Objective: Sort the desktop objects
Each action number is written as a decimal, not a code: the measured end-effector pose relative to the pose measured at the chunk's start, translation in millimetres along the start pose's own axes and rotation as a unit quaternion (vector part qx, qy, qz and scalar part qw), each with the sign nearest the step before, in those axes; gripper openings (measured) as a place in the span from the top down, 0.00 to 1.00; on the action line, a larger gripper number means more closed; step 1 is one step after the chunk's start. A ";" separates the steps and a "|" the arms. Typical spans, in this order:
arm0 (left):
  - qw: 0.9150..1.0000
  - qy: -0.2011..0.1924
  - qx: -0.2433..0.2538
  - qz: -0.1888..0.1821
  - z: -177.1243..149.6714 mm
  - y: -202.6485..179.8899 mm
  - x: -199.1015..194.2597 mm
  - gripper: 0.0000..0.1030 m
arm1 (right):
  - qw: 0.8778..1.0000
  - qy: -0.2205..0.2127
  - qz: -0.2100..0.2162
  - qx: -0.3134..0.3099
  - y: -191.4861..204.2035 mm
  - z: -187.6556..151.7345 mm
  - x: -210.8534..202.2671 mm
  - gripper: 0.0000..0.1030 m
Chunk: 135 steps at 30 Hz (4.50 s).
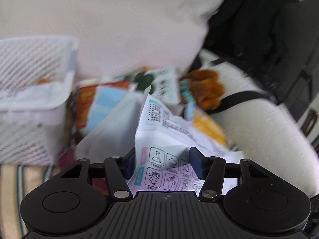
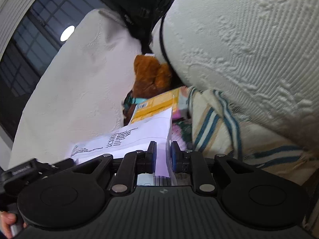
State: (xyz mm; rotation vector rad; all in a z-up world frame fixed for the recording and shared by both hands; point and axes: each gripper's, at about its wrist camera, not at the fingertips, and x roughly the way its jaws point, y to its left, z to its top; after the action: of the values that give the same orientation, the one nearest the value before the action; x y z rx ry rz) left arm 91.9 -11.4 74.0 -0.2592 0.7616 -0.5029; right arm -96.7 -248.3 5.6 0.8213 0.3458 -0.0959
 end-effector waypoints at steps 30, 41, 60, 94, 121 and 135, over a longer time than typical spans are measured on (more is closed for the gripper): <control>0.981 -0.178 -0.001 0.073 70.1 51.1 -159.3 0.35 | 0.981 -0.014 0.107 -0.163 199.1 11.4 17.8 0.58; 0.961 -0.216 -0.061 0.160 95.8 159.8 -172.4 0.33 | 0.963 0.036 0.149 -0.223 278.5 -34.1 115.1 0.57; 0.963 -0.159 -0.095 0.198 67.9 226.7 -127.6 0.36 | 0.941 0.075 0.152 -0.292 275.7 -75.7 152.8 0.54; 0.985 -0.149 -0.080 0.047 -34.3 74.6 -16.1 0.00 | 0.977 0.170 0.103 0.071 16.3 -11.0 96.5 0.70; 0.997 -0.063 -0.037 0.028 -33.7 78.8 23.4 0.00 | 0.986 0.158 0.047 0.034 -5.2 -5.8 57.5 0.76; 0.986 -0.111 0.088 0.093 -61.1 19.3 24.8 0.38 | 0.989 0.131 0.017 -0.058 18.3 -16.2 54.2 0.72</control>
State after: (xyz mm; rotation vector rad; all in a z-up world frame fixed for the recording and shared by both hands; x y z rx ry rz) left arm 70.1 -10.6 8.9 -0.0762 0.5146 -0.3549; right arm -46.1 -221.3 -10.2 0.7243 0.5799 0.0656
